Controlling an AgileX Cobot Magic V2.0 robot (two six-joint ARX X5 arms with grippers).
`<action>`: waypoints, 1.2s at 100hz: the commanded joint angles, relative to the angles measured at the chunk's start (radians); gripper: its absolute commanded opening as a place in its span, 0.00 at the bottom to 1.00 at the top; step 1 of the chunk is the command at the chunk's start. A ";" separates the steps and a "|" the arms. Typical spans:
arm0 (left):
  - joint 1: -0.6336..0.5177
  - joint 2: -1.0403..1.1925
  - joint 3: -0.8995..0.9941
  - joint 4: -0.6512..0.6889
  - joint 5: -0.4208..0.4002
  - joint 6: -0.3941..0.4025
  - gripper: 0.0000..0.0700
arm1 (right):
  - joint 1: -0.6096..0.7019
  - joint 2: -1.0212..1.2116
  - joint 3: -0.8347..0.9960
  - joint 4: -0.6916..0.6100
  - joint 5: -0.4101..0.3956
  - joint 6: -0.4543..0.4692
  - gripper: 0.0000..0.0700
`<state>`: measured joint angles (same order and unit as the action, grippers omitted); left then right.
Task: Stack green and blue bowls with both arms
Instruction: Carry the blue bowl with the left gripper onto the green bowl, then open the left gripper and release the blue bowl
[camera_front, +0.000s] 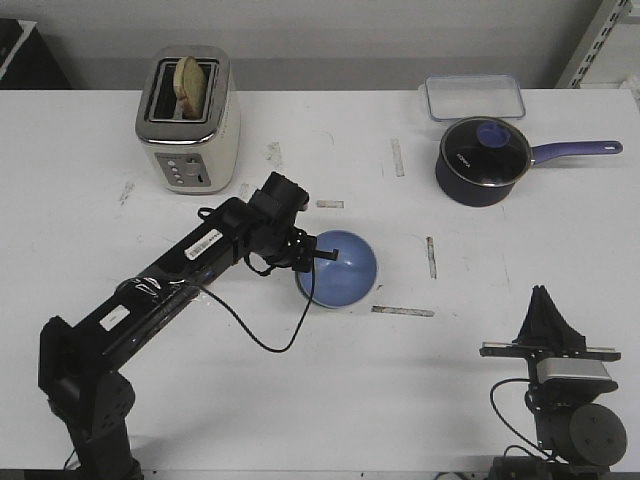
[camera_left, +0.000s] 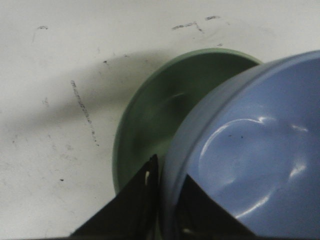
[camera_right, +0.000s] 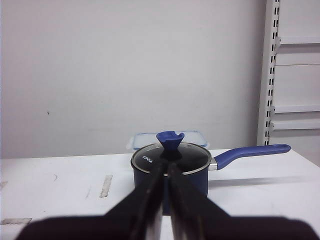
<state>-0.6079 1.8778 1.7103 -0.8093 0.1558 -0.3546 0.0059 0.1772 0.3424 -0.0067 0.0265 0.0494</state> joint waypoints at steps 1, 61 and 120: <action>-0.006 0.014 0.024 0.003 -0.014 -0.003 0.01 | 0.000 -0.002 0.006 0.014 0.000 0.010 0.00; -0.019 -0.062 0.024 -0.005 -0.018 0.000 0.47 | 0.000 -0.002 0.006 0.014 0.000 0.010 0.00; 0.058 -0.412 -0.315 0.458 -0.055 0.256 0.09 | 0.000 -0.002 0.006 0.014 0.000 0.010 0.00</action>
<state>-0.5579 1.4933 1.4364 -0.4164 0.1032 -0.1661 0.0059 0.1772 0.3424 -0.0067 0.0265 0.0494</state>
